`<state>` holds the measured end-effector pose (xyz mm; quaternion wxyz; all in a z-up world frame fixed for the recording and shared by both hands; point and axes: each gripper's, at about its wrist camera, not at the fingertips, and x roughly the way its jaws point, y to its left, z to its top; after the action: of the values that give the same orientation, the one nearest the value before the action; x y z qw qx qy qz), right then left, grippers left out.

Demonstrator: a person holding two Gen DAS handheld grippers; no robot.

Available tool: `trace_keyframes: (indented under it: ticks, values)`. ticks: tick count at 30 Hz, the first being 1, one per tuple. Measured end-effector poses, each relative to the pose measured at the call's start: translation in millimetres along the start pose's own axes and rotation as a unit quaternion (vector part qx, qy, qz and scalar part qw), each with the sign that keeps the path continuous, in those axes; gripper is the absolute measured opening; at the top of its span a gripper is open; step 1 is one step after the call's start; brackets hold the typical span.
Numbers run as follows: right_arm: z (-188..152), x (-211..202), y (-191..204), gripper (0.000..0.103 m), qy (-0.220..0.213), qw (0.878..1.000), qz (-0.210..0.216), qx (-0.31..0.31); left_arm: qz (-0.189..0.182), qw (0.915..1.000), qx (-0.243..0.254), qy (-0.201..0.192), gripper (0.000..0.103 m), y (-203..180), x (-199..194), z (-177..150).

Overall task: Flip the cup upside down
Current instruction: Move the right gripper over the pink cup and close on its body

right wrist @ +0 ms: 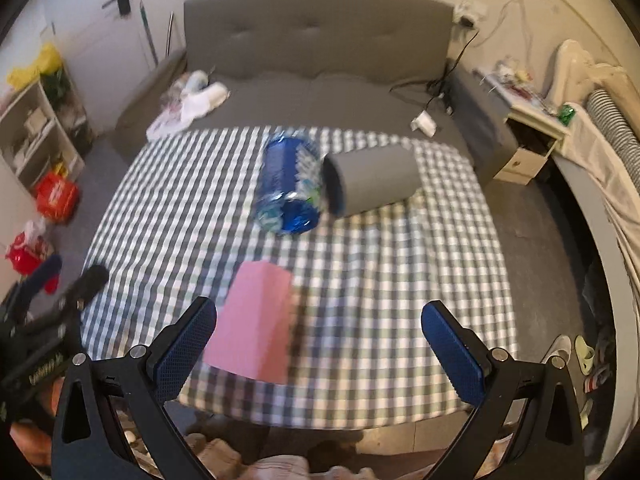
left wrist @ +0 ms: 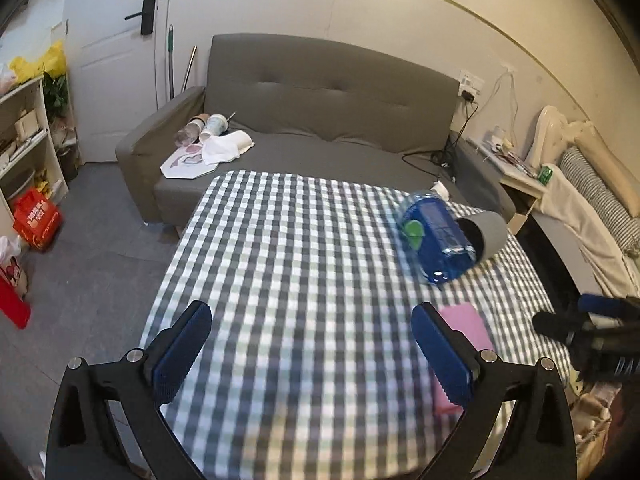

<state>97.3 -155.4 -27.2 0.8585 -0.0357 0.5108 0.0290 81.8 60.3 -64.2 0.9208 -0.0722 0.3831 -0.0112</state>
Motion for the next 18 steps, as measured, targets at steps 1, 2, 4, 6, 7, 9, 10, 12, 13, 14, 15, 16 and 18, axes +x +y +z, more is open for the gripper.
trace_keyframes:
  ticks: [1, 2, 4, 6, 7, 9, 10, 12, 13, 14, 15, 16, 18]
  values:
    - [2.3, 6.2, 4.1, 0.103, 0.011, 1.0, 0.001, -0.002, 0.001, 1.0, 0.002, 0.004, 0.103, 1.7, 5.2, 1.9]
    - [4.1, 14.2, 9.0, 0.103, 0.024, 1.0, 0.001, -0.004, 0.001, 1.0, 0.002, 0.01, 0.103, 3.6, 7.7, 1.3]
    - [6.8, 31.2, 16.8, 0.103, 0.053, 0.999, -0.001, -0.005, -0.009, 0.9996, 0.002, 0.026, 0.103, 6.0, 15.7, -1.0]
    - [9.7, 47.8, 22.2, 0.103, 0.079, 0.997, 0.003, 0.0, -0.007, 0.9994, 0.01, 0.034, 0.103, 5.2, 19.0, -3.9]
    - [10.7, 53.9, 23.9, 0.103, 0.09, 0.996, 0.001, 0.003, -0.004, 0.9993, 0.015, 0.035, 0.103, 5.1, 20.1, -4.8]
    - [11.9, 67.7, 26.6, 0.103, 0.112, 0.994, -0.001, 0.01, -0.008, 0.9991, 0.021, 0.037, 0.103, 4.9, 21.8, -6.6]
    - [12.2, 72.8, 27.0, 0.103, 0.119, 0.993, 0.0, 0.011, -0.01, 0.9989, 0.021, 0.04, 0.103, 5.8, 23.7, -6.5]
    - [12.9, 84.9, 30.3, 0.101, 0.137, 0.991, 0.002, 0.015, -0.01, 0.9987, 0.021, 0.046, 0.103, 8.0, 28.1, -4.4]
    - [13.7, 89.1, 31.6, 0.099, 0.141, 0.99, 0.005, 0.017, -0.009, 0.9985, 0.017, 0.052, 0.103, 10.6, 31.2, -4.2]
    - [14.6, 94.1, 33.2, 0.098, 0.148, 0.989, 0.01, 0.02, -0.011, 0.9984, 0.013, 0.055, 0.103, 13.7, 33.5, -3.6]
    - [15.7, 99.4, 34.4, 0.097, 0.153, 0.988, 0.012, 0.021, -0.013, 0.9981, 0.007, 0.059, 0.103, 16.9, 35.8, -3.5]
    - [16.5, 105.3, 35.5, 0.096, 0.159, 0.987, 0.016, 0.023, -0.013, 0.998, 0.004, 0.062, 0.103, 18.8, 37.2, -3.6]
    - [17.9, 116.1, 37.0, 0.09, 0.171, 0.985, 0.02, 0.028, -0.011, 0.9976, -0.001, 0.068, 0.103, 22.3, 40.3, -4.0]
